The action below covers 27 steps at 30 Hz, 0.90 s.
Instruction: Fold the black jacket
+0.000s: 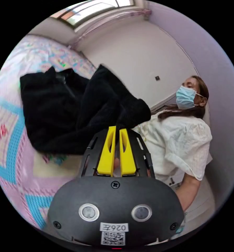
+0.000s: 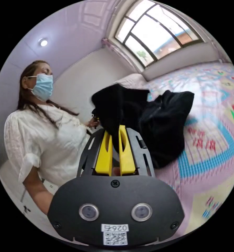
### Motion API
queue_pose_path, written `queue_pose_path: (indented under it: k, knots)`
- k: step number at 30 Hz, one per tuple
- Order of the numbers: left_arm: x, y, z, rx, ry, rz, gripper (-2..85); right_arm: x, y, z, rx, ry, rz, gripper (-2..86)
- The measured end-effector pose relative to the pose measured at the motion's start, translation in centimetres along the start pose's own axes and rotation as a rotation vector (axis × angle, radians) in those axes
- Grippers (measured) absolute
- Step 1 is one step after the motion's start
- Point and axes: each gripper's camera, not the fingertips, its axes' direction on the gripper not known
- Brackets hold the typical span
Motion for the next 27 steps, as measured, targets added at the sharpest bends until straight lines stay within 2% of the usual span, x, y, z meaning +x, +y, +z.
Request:
queue_pose_path:
  k: [1, 4, 6, 8, 10, 12, 16, 20, 23, 25, 27]
  knots:
    - [-0.4, 3.2, -0.3, -0.028, 0.017, -0.104, 0.1, -0.4, 2.4, -1.7, -0.045, -0.017, 0.034, 1.4]
    - [-3.1, 9.1, -1.7, -0.045, 0.058, -0.332, 0.0, 1.2, 7.8, -5.5, -0.070, 0.138, 0.247, 3.6]
    - [-4.7, 9.8, -2.2, -0.084, -0.042, -0.422, -0.1, 2.5, 9.4, -7.6, -0.001, 0.174, 0.329, 5.2]
    - [-5.9, 8.6, -2.5, -0.105, -0.098, -0.457, -0.2, 4.4, 9.6, -10.2, 0.195, 0.233, 0.392, 5.8]
    - [-5.9, 4.7, -1.8, -0.157, -0.132, -0.392, -0.3, 5.8, 8.5, -11.2, 0.299, 0.250, 0.409, 5.9]
    - [-4.4, 1.6, -1.3, -0.220, -0.176, -0.292, -0.4, 6.7, 6.2, -10.5, 0.298, 0.275, 0.374, 6.1]
    - [2.2, -2.2, -2.2, -0.351, -0.163, -0.013, -0.6, 8.1, 0.1, -3.9, 0.102, 0.244, 0.262, 7.2]
    - [5.8, -0.1, -6.7, -0.377, -0.184, -0.006, -0.8, 8.9, -1.1, 4.2, -0.110, 0.236, 0.196, 11.2]
    - [7.0, 3.5, -13.5, -0.192, -0.270, -0.119, -0.4, 10.0, 0.2, 8.1, -0.199, 0.391, 0.201, 14.4]
    - [8.1, 6.1, -18.7, 0.151, -0.392, -0.186, 0.8, 11.1, 1.0, 9.6, -0.230, 0.455, 0.213, 15.0]
    - [8.4, 6.8, -19.5, 0.337, -0.438, -0.154, 4.3, 12.9, 1.6, 11.2, -0.262, 0.444, 0.256, 12.5]
